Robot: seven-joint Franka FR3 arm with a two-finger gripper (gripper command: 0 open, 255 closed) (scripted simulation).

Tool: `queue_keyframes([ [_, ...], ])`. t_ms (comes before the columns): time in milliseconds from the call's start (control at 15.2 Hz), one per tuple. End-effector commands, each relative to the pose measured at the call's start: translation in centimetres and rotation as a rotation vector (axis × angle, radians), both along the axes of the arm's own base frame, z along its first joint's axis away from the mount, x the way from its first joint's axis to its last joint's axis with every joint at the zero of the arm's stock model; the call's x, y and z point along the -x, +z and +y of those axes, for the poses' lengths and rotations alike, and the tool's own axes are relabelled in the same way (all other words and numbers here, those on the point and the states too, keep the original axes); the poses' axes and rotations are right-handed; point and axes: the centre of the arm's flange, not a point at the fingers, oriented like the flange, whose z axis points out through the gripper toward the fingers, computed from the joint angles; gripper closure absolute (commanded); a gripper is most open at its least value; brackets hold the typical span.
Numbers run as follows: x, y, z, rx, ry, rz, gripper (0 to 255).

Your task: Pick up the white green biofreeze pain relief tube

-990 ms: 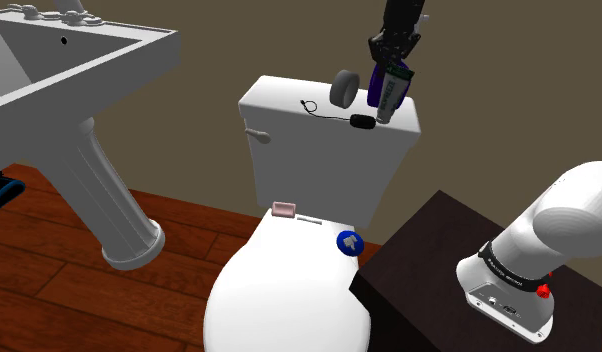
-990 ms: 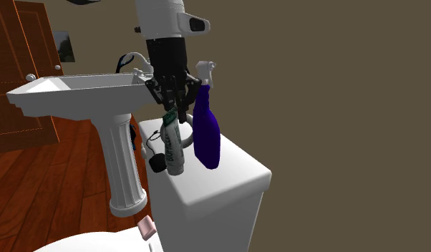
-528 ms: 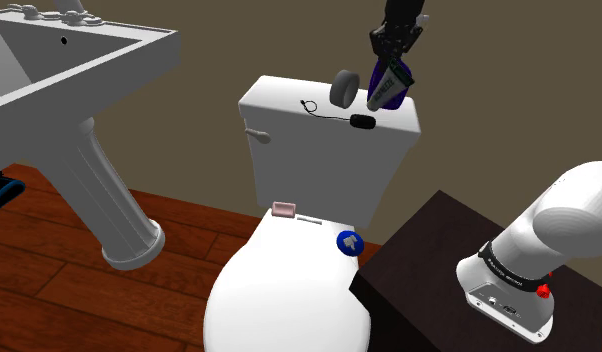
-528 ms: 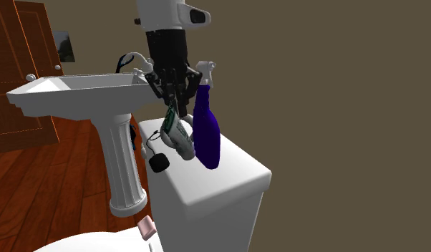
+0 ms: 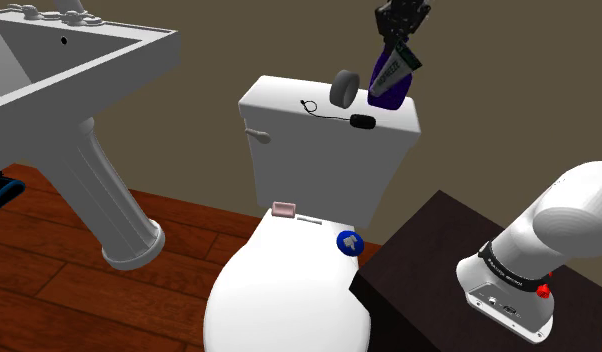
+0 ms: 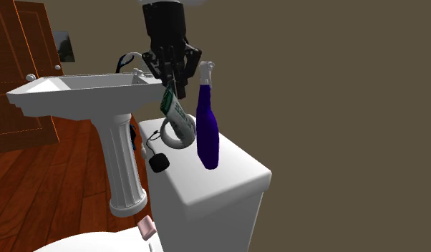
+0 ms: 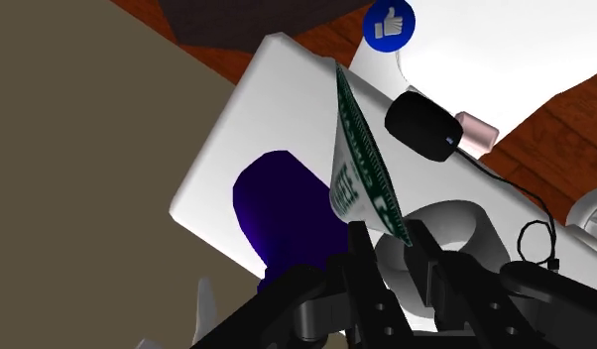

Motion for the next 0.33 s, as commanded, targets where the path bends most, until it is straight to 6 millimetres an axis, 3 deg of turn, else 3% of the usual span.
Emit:
queue_keyframes([
  [0,0.0,1.1,0.0,0.000,0.000,0.000,255],
  [264,0.0,2.2,0.0,0.000,0.000,0.000,255],
])
